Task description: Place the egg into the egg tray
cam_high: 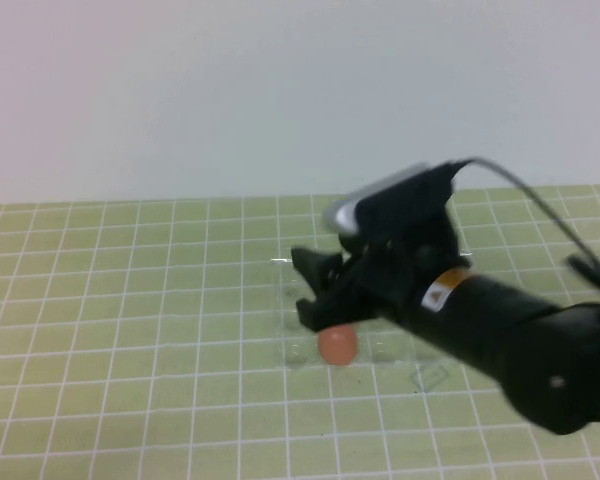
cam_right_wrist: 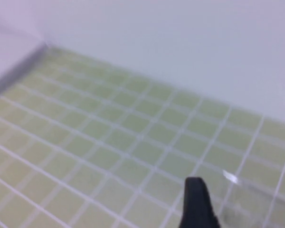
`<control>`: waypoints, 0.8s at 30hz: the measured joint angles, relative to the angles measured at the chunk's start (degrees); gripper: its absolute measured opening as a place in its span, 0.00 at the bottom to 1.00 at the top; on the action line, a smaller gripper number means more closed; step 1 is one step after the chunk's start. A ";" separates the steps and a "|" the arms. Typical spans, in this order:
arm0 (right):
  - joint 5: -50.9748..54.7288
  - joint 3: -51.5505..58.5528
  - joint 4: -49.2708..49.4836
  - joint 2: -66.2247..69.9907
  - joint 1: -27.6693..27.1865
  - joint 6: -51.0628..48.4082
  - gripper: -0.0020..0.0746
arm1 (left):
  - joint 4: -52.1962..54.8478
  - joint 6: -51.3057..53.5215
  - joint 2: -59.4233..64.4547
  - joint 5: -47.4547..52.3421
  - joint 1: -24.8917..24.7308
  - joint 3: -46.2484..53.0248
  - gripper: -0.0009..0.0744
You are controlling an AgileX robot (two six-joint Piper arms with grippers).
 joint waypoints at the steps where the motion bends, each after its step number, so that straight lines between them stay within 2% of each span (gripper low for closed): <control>1: 0.72 0.00 0.00 -1.82 0.00 -0.06 0.58 | 0.00 0.00 0.00 0.00 0.00 0.00 0.01; 4: 2.54 0.09 -0.04 -8.58 0.00 -0.95 0.52 | 0.00 0.00 0.00 0.00 0.00 0.00 0.01; 7: 3.20 0.26 -0.71 -14.47 0.00 -4.04 0.32 | 0.00 0.00 0.00 0.00 0.00 0.00 0.01; 9: 3.28 0.37 -2.76 -18.28 0.00 -5.96 0.16 | 0.00 0.00 0.00 0.00 0.00 0.00 0.01; 11: 3.78 0.50 -5.18 -21.47 0.00 -6.70 0.08 | 0.00 0.00 0.00 0.00 0.00 0.00 0.01; 15: 7.69 0.50 -8.70 -27.52 0.00 -7.33 0.04 | 0.00 0.00 0.00 0.00 0.00 0.00 0.01; 24: 21.04 1.69 -23.35 -37.12 0.00 -7.49 0.03 | 0.00 0.00 0.00 0.00 0.00 0.00 0.01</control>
